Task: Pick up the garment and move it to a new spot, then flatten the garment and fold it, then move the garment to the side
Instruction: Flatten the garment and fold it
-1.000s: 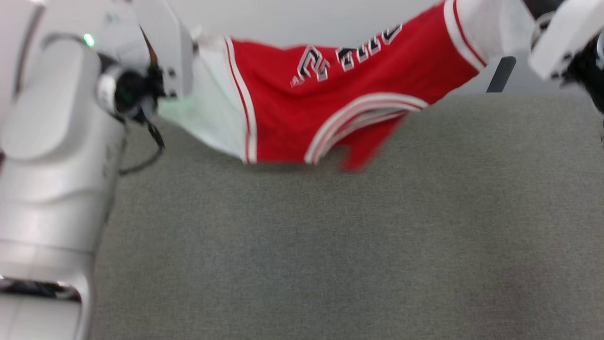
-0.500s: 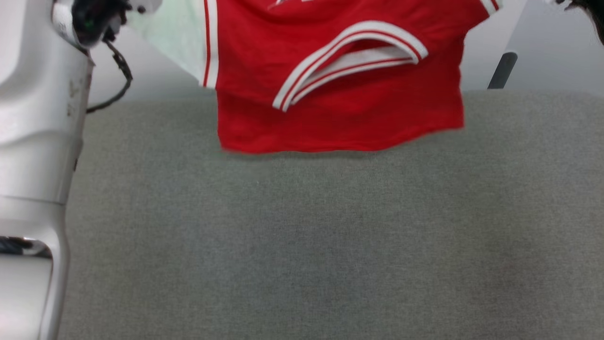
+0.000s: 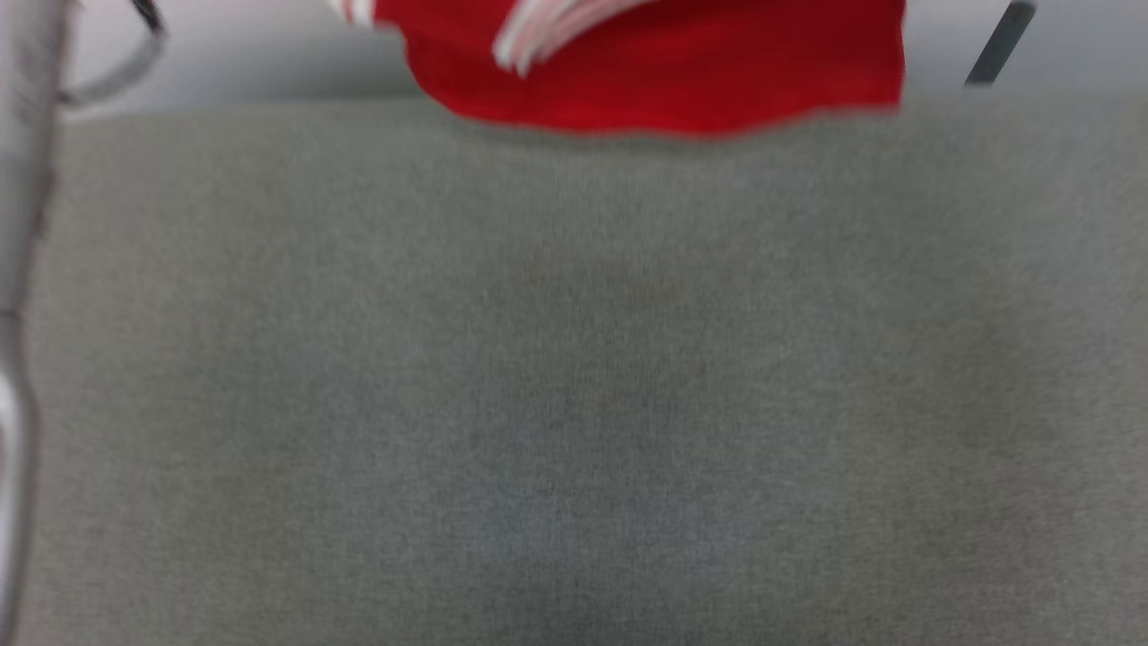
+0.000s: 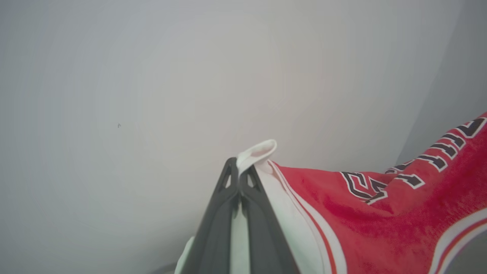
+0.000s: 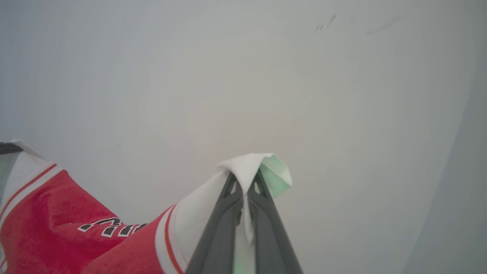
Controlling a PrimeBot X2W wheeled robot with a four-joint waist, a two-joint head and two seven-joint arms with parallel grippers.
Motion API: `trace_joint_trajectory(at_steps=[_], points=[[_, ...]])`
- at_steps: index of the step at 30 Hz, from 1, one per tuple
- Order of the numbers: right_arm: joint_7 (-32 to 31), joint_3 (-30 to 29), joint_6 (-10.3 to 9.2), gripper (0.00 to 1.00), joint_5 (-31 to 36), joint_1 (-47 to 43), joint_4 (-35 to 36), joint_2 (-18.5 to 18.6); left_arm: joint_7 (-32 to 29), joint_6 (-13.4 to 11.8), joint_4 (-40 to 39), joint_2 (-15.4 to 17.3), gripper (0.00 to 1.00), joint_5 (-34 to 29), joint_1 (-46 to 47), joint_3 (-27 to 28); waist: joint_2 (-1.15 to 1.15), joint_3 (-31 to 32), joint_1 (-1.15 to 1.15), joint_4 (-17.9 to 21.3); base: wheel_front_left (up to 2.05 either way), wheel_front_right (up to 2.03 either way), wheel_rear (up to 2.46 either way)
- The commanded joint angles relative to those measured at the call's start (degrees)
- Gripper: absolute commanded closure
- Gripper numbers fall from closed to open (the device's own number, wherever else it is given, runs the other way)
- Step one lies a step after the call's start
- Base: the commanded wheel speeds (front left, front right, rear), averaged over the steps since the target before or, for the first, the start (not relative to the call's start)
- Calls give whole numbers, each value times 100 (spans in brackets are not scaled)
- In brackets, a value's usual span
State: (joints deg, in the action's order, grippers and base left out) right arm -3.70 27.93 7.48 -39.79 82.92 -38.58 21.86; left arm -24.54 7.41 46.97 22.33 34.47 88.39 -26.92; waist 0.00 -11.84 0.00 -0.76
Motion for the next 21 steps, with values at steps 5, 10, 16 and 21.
trace_joint_trajectory(at_steps=[5, 10, 16, 21], points=[[789, 195, 1, 100, 473, 661, -256, 51, 716, -44, 123, 57, 100, -282, 729, 3, 0, -1407, 0, -5, 0, 0, 0], [1432, 217, 1, 100, 980, 1413, -628, 73, 1458, -56, 279, 5, 100, -448, 1539, 47, 0, -2458, 0, -26, 0, 0, 0], [1788, 56, 1, 100, 1298, 1961, -1142, -55, 2160, -18, 671, -168, 100, -476, 2131, 1, 0, -3532, 0, -154, 0, 0, 0], [1874, 111, 1, 100, 1411, 1865, -1429, -251, 2607, 3, 1081, -324, 100, -373, 2092, -98, 0, -3859, 0, -292, 0, 0, 0]])
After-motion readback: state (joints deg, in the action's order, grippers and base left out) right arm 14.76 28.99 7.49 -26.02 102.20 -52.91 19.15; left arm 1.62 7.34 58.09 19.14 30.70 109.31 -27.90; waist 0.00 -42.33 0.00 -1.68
